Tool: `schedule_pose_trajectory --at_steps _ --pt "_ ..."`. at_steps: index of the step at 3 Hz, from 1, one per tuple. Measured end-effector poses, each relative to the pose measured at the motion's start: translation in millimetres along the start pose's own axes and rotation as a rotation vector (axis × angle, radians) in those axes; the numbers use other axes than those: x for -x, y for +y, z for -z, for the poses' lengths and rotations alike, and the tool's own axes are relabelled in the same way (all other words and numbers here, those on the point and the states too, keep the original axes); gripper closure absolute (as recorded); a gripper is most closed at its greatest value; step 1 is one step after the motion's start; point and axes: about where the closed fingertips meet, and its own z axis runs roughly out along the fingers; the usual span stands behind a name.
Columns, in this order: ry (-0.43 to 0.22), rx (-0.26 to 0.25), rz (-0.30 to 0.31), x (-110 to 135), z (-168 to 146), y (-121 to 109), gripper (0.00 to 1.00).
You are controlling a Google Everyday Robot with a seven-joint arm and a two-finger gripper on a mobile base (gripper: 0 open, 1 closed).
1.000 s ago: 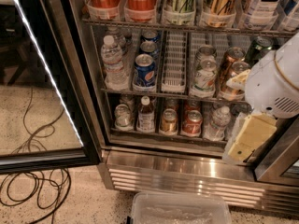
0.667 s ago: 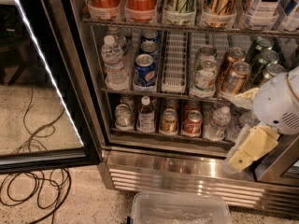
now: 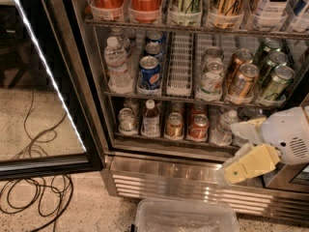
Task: Pick pepsi can from middle shelf of fridge
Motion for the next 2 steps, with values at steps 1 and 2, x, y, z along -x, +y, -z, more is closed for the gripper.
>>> schedule_pose_trajectory --at_steps 1,2 --pt "-0.147 0.040 -0.083 12.6 -2.2 8.3 0.00" --pt "-0.297 0.032 -0.153 23.2 -0.7 13.7 0.00"
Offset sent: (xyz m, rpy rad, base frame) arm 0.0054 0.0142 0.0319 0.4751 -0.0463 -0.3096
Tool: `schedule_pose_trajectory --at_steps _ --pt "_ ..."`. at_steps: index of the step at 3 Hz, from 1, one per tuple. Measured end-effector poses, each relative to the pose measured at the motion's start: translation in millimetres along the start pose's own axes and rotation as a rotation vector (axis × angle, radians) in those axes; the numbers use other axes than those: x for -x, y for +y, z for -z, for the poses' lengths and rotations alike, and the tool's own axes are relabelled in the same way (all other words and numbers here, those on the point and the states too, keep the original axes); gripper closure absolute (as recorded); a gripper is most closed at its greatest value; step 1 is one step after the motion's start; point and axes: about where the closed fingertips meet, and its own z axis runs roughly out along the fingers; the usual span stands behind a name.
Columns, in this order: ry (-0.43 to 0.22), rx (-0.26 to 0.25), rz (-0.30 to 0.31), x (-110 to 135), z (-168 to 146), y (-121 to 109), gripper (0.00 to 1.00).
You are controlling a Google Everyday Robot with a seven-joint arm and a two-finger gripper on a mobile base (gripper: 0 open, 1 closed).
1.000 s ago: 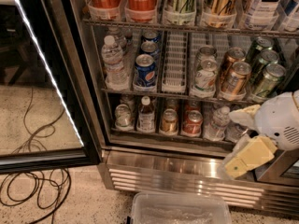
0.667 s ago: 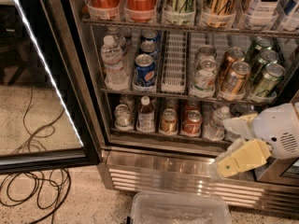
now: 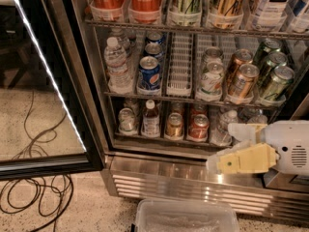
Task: Pick pepsi can from middle shelf of fridge
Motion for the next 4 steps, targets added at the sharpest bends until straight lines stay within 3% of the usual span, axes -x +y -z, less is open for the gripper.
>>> schedule_pose_trajectory --at_steps 1,2,4 --pt "-0.041 -0.071 -0.048 7.4 -2.3 5.6 0.00" --pt "-0.001 -0.194 -0.080 14.1 -6.5 15.7 0.00" --pt "-0.039 -0.192 -0.104 14.3 -8.5 14.7 0.00"
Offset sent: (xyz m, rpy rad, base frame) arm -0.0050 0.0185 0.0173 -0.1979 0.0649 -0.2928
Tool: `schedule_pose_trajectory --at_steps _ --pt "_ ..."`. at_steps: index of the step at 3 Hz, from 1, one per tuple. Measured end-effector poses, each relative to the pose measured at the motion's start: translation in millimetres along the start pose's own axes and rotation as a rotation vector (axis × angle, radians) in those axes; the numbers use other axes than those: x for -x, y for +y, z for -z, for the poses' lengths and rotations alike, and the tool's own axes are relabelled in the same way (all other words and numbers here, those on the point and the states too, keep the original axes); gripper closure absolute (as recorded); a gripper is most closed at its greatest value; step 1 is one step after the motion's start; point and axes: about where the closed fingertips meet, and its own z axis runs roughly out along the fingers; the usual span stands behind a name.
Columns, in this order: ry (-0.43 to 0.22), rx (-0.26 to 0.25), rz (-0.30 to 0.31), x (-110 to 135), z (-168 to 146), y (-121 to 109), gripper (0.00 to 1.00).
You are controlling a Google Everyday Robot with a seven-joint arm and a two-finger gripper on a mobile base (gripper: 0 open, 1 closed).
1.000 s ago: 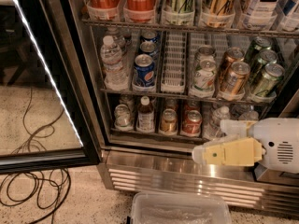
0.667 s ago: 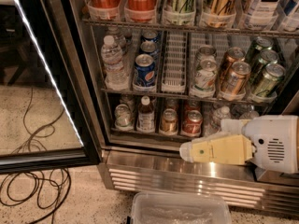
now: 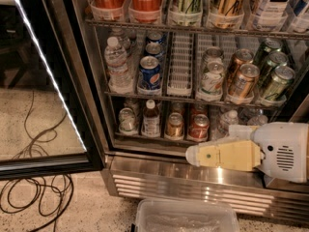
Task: Pick pepsi can from middle shelf of fridge
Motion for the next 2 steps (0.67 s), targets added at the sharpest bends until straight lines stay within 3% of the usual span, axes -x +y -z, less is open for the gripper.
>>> schedule_pose_trajectory --at_steps 1,2 --pt "-0.083 -0.068 -0.101 -7.8 -7.8 14.2 0.00" --pt "-0.161 -0.217 -0.162 -31.3 -22.6 20.9 0.00"
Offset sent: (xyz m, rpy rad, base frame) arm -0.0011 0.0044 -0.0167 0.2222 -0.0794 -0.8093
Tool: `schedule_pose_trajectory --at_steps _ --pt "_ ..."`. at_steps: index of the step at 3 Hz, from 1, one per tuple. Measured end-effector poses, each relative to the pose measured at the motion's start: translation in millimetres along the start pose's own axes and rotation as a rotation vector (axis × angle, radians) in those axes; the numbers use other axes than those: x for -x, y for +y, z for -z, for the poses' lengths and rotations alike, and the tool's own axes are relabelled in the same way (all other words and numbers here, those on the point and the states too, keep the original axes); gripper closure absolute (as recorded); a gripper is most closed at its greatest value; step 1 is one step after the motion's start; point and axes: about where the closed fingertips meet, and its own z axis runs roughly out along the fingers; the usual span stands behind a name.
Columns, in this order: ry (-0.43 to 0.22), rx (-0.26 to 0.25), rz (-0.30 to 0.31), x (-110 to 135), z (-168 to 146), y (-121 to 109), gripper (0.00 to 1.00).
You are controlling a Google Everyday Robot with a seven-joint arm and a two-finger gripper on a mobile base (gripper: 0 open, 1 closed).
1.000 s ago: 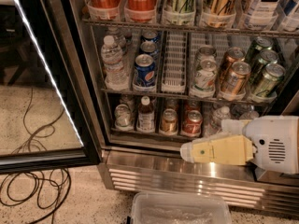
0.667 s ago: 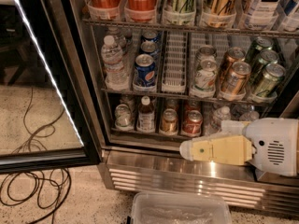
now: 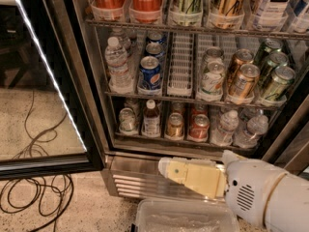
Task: Pick pepsi can from middle shelf of fridge
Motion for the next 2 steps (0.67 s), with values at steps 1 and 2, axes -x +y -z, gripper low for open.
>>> schedule_pose_trajectory --at_steps 1,2 --pt "-0.107 -0.122 -0.070 6.4 -4.5 -10.0 0.00" --pt "-0.151 -0.121 -0.131 15.8 -4.9 -9.2 0.00"
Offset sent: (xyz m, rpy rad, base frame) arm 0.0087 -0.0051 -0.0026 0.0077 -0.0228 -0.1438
